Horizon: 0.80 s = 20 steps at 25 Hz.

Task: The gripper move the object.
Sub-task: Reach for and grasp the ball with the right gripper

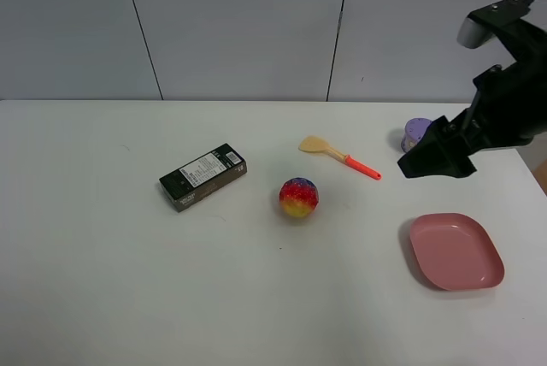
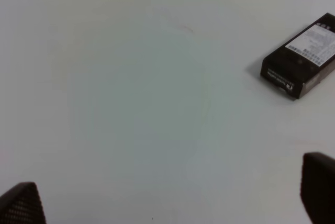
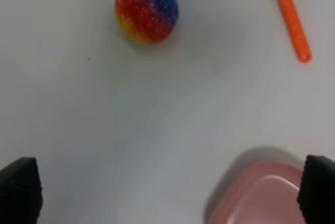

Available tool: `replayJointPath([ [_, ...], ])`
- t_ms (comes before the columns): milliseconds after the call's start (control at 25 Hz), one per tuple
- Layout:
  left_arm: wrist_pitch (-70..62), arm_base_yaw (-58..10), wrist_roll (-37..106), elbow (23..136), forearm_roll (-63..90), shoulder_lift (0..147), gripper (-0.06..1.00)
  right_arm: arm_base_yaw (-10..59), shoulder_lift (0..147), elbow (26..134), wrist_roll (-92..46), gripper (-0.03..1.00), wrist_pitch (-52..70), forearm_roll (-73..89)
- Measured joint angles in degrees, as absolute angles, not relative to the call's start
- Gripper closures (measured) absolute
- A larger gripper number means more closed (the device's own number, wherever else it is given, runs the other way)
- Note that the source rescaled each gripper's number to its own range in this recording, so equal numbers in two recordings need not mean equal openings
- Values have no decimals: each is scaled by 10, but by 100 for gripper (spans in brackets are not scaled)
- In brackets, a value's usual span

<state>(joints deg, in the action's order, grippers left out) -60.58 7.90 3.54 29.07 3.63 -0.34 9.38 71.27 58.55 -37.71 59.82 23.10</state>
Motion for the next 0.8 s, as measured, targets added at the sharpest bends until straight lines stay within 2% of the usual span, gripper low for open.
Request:
replayJointPath([
  [200,-606,79,35,291,36,-3,-6,145,790,592,-426,-3,559,251],
  [400,-606,79,35,291,36,-3,-6,210,878,592,-428,-3,492,178],
  [600,-606,79,35,291,36,-3,-6,286,938,595,-383,-3,406,80],
  [800,-606,79,35,291,36,-3,-6,336,1009,654,-315,-3,405,33],
])
